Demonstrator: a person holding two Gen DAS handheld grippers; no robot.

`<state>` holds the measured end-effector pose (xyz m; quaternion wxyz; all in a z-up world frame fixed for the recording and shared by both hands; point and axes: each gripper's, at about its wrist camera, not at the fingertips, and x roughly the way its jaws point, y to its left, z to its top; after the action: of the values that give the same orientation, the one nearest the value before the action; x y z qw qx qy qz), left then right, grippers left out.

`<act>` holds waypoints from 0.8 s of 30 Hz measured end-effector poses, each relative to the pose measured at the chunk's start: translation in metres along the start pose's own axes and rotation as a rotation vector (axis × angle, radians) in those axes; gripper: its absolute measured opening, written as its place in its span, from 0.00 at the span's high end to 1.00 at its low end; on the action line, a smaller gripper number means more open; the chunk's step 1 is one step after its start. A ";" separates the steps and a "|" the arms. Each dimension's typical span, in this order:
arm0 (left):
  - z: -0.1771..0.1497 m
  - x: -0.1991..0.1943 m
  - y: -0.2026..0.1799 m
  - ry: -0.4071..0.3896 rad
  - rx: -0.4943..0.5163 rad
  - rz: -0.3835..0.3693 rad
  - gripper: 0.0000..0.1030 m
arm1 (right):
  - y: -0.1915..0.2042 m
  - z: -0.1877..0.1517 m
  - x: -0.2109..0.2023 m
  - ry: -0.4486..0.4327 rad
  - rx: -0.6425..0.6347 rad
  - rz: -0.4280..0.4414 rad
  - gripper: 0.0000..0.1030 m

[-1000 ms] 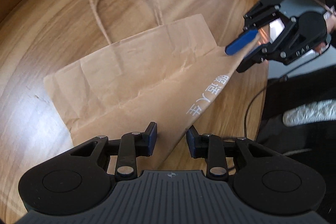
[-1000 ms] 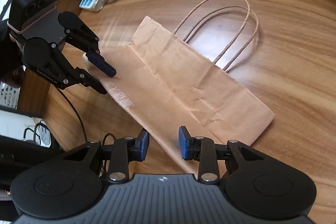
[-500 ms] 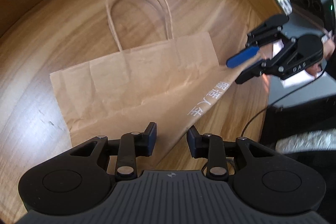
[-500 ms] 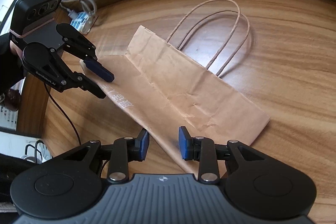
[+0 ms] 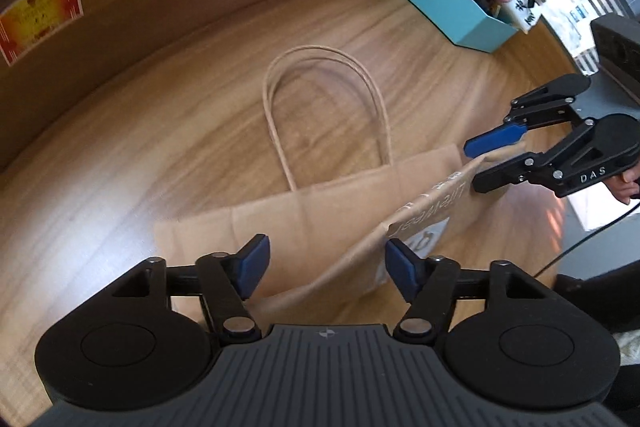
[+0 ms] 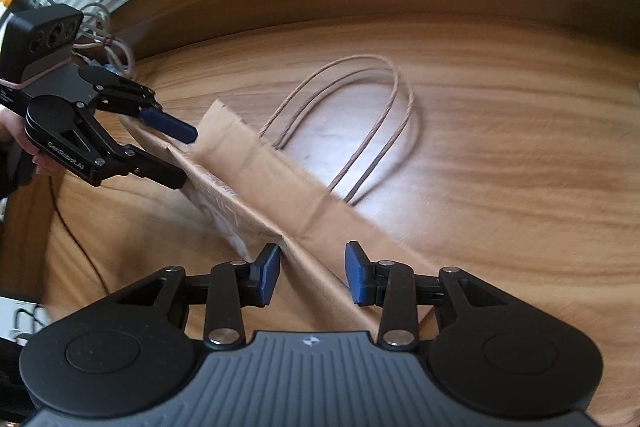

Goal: Fold shopping bag

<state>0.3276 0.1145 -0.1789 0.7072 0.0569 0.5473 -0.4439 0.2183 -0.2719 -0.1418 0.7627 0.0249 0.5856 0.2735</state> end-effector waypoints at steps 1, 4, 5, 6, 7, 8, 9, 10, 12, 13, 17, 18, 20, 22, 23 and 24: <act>0.006 0.003 0.000 -0.004 0.009 0.019 0.24 | 0.002 0.000 0.001 -0.007 -0.014 -0.017 0.55; 0.011 0.010 0.000 -0.020 0.022 0.079 0.19 | 0.010 0.000 0.008 -0.034 -0.078 -0.089 0.52; 0.011 0.012 0.000 -0.021 0.023 0.090 0.19 | 0.011 0.000 0.009 -0.040 -0.094 -0.107 0.51; 0.012 0.016 0.000 -0.020 0.020 0.102 0.19 | 0.012 0.000 0.011 -0.046 -0.114 -0.128 0.50; 0.012 0.019 0.000 -0.019 0.017 0.113 0.18 | 0.014 0.001 0.014 -0.051 -0.134 -0.149 0.50; 0.012 0.023 0.002 -0.018 0.010 0.121 0.18 | 0.015 0.001 0.018 -0.054 -0.154 -0.171 0.50; 0.010 0.025 0.004 -0.015 0.002 0.127 0.18 | 0.017 0.001 0.023 -0.057 -0.174 -0.194 0.49; 0.010 0.028 0.006 -0.009 -0.006 0.130 0.16 | 0.018 0.001 0.026 -0.059 -0.188 -0.208 0.49; 0.006 0.036 0.010 0.010 -0.011 0.175 0.17 | 0.018 0.000 0.033 -0.052 -0.205 -0.229 0.50; 0.004 0.039 0.012 0.017 -0.012 0.202 0.17 | 0.018 0.000 0.038 -0.047 -0.214 -0.241 0.51; -0.003 0.041 0.025 0.011 -0.074 0.213 0.17 | 0.017 -0.007 0.055 -0.036 -0.232 -0.269 0.57; -0.004 0.040 0.027 0.004 -0.086 0.212 0.17 | 0.016 -0.010 0.058 -0.048 -0.235 -0.272 0.57; -0.004 0.040 0.028 -0.005 -0.094 0.217 0.17 | 0.018 -0.014 0.060 -0.071 -0.246 -0.281 0.57; -0.004 0.036 0.028 -0.017 -0.093 0.228 0.18 | 0.020 -0.019 0.062 -0.087 -0.268 -0.298 0.57; -0.003 0.034 0.027 -0.024 -0.093 0.233 0.18 | 0.021 -0.019 0.063 -0.089 -0.275 -0.304 0.57; -0.003 0.032 0.025 -0.031 -0.096 0.239 0.18 | 0.021 -0.019 0.064 -0.091 -0.279 -0.309 0.57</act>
<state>0.3429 0.1133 -0.2162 0.7655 0.0809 0.5460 -0.3308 0.2030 -0.2309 -0.1965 0.8172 -0.1584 0.5041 0.2304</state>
